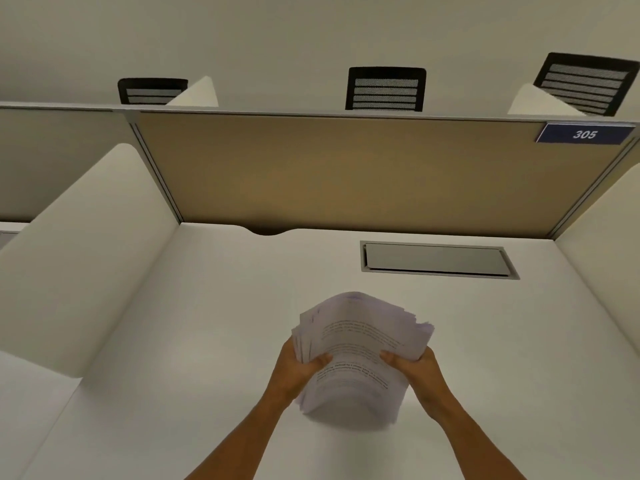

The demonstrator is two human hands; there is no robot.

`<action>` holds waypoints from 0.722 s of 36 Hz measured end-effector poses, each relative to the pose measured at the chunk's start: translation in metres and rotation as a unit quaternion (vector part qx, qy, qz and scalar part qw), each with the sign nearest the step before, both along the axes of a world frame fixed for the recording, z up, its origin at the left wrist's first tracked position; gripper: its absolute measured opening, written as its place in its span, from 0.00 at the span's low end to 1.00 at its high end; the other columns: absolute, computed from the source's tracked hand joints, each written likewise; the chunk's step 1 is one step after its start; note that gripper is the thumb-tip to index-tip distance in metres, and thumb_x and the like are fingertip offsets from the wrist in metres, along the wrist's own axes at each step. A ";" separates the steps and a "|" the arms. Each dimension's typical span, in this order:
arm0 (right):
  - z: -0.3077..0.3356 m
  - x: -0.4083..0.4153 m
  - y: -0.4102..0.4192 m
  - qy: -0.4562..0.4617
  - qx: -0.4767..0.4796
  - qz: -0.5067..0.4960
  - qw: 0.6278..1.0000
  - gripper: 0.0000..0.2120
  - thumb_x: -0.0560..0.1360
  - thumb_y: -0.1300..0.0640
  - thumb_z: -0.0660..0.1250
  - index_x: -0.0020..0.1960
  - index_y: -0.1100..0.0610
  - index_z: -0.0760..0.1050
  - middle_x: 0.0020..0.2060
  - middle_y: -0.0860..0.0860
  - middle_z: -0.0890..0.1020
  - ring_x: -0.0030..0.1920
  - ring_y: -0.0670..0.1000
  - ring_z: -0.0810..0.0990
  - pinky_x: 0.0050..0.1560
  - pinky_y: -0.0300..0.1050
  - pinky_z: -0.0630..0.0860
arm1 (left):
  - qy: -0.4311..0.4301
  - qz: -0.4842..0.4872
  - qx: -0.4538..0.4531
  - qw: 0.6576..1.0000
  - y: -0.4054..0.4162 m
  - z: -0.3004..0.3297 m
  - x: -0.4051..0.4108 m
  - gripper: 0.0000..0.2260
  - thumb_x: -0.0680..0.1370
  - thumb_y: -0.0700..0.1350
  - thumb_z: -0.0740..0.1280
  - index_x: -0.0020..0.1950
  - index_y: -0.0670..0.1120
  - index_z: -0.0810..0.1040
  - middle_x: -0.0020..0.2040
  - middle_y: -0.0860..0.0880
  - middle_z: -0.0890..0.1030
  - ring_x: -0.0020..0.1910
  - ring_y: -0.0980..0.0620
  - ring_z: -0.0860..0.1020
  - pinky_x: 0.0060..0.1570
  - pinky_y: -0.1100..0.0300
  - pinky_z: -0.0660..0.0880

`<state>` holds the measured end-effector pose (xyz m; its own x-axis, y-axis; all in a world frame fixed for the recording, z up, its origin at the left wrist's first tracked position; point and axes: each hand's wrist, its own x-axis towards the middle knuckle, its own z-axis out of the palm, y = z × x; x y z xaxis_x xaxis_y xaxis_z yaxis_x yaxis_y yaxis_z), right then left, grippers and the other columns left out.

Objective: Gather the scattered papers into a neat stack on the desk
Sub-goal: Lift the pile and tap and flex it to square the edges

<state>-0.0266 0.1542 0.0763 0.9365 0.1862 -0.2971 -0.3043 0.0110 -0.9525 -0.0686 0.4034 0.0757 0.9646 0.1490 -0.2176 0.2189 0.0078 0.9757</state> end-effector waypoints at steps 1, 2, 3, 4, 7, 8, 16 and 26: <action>0.000 -0.001 0.000 -0.002 -0.001 -0.007 1.000 0.25 0.59 0.48 0.83 0.55 0.49 0.84 0.50 0.53 0.88 0.50 0.54 0.87 0.44 0.47 0.84 | -0.001 0.006 0.003 1.000 -0.002 -0.001 0.000 0.26 0.62 0.57 0.79 0.58 0.56 0.79 0.51 0.51 0.85 0.51 0.51 0.84 0.46 0.52 0.84; 0.001 -0.001 -0.001 -0.006 -0.003 -0.017 1.000 0.24 0.59 0.48 0.83 0.54 0.49 0.85 0.49 0.53 0.88 0.49 0.54 0.87 0.43 0.47 0.84 | -0.008 0.011 0.004 1.000 -0.003 -0.001 0.000 0.25 0.63 0.57 0.78 0.58 0.56 0.79 0.51 0.50 0.85 0.51 0.50 0.84 0.46 0.51 0.84; 0.002 -0.001 -0.001 -0.011 -0.004 -0.028 1.000 0.24 0.58 0.48 0.83 0.53 0.49 0.85 0.48 0.53 0.88 0.48 0.54 0.88 0.42 0.47 0.84 | -0.017 0.017 0.006 1.000 -0.004 0.001 0.000 0.21 0.65 0.56 0.77 0.57 0.57 0.80 0.51 0.50 0.86 0.51 0.50 0.85 0.46 0.51 0.84; 0.003 -0.001 -0.002 -0.015 -0.004 -0.036 0.999 0.23 0.58 0.49 0.83 0.52 0.50 0.85 0.48 0.53 0.88 0.47 0.54 0.88 0.42 0.47 0.84 | -0.026 0.023 0.011 0.999 -0.004 0.004 0.001 0.17 0.67 0.55 0.76 0.55 0.58 0.82 0.50 0.51 0.86 0.50 0.50 0.85 0.44 0.53 0.84; 0.010 0.001 -0.003 -0.025 0.004 -0.044 0.999 0.22 0.58 0.49 0.83 0.51 0.51 0.86 0.47 0.54 0.88 0.46 0.55 0.88 0.41 0.48 0.84 | -0.043 0.031 0.023 0.998 -0.003 0.014 0.004 0.10 0.70 0.52 0.74 0.50 0.62 0.84 0.47 0.53 0.87 0.46 0.52 0.86 0.39 0.60 0.83; 0.011 0.001 -0.003 -0.029 0.004 -0.046 0.999 0.22 0.58 0.48 0.83 0.51 0.51 0.86 0.47 0.54 0.88 0.46 0.55 0.88 0.41 0.48 0.84 | -0.047 0.033 0.022 0.998 -0.002 0.016 0.004 0.09 0.70 0.52 0.74 0.50 0.61 0.84 0.47 0.53 0.87 0.46 0.51 0.86 0.38 0.60 0.83; 0.001 -0.009 -0.010 -0.027 -0.013 -0.047 0.998 0.26 0.57 0.45 0.82 0.54 0.51 0.84 0.48 0.50 0.89 0.48 0.50 0.88 0.40 0.38 0.83 | -0.040 0.033 0.020 0.998 0.014 0.008 -0.003 0.21 0.64 0.57 0.78 0.55 0.54 0.83 0.50 0.49 0.87 0.49 0.49 0.85 0.44 0.52 0.84; 0.001 -0.010 0.006 -0.011 -0.003 -0.026 1.000 0.21 0.58 0.46 0.83 0.50 0.47 0.86 0.47 0.52 0.89 0.47 0.53 0.88 0.42 0.43 0.84 | -0.028 -0.042 -0.026 0.998 0.001 0.010 0.000 0.24 0.68 0.51 0.77 0.63 0.52 0.80 0.54 0.45 0.85 0.54 0.43 0.83 0.53 0.43 0.82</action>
<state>-0.0362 0.1599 0.0772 0.9510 0.1349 -0.2780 -0.2833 0.0211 -0.9588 -0.0683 0.4040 0.0857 0.9840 0.0563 -0.1692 0.1669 0.0424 0.9851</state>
